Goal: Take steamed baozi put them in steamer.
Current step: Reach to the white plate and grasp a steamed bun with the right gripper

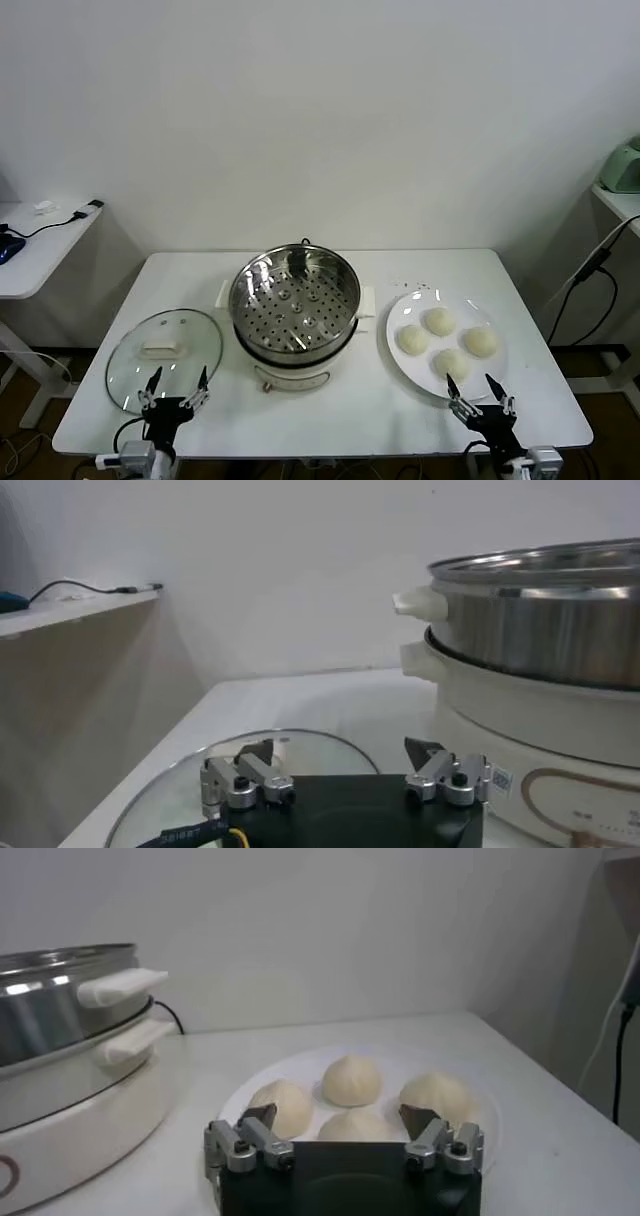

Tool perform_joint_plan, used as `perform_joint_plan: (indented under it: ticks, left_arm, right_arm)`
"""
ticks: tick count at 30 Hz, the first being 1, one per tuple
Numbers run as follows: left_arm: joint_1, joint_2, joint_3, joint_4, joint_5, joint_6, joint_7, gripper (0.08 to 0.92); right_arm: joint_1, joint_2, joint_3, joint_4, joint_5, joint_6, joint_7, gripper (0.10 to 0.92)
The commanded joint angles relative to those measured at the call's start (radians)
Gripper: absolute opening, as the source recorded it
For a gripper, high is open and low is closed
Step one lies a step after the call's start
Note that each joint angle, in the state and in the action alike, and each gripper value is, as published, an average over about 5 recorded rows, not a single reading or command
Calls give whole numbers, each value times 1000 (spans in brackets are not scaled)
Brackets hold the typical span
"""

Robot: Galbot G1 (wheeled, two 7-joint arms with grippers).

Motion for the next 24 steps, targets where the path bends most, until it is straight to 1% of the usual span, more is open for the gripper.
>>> perform_joint_plan:
  ticks: [1,3,6,8,10,13,16,18,21,24]
  left_arm:
    - [-3,17,-1,8,-15,-1,1,823]
    - [-3,21,-2,7,-18,-2,1,823]
    - [-3,29,-2,6,-26,-3,1,823]
    - [-2,33,-2,5,-30,-5,0,823]
    - [-1,36,-2,3,-33,-7,0,823]
    - [3,40,0,0,-34,-10,0,823]
    - [5,35,0,-6,-33,-8,1,823]
    - [6,29,2,-14,-31,-5,2,823]
    - [8,22,8,-23,-28,-4,3,823]
    - [11,18,12,-20,-24,-8,2,823]
  right_arm:
    - [170,-103,22,3,23,-158,8,823]
    - [257,-156,10,-18,30,-192,4,823]
    - [430,-274,-50,-96,26,-243,-31,823]
    - [551,-362,-125,-168,7,-271,-89,823]
    - [685,-452,-228,-246,-35,-281,-181,823]
    - [878,-582,-408,-336,-93,-277,-353,823]
    - [1045,-712,-592,-370,-137,-254,-597,823]
    - [1166,-779,-731,-398,-185,-201,-775,823]
    - [1369,-811,-959,-476,-259,-81,-982,823]
    - [1615,-786,-1226,-564,-309,8,-1124,823]
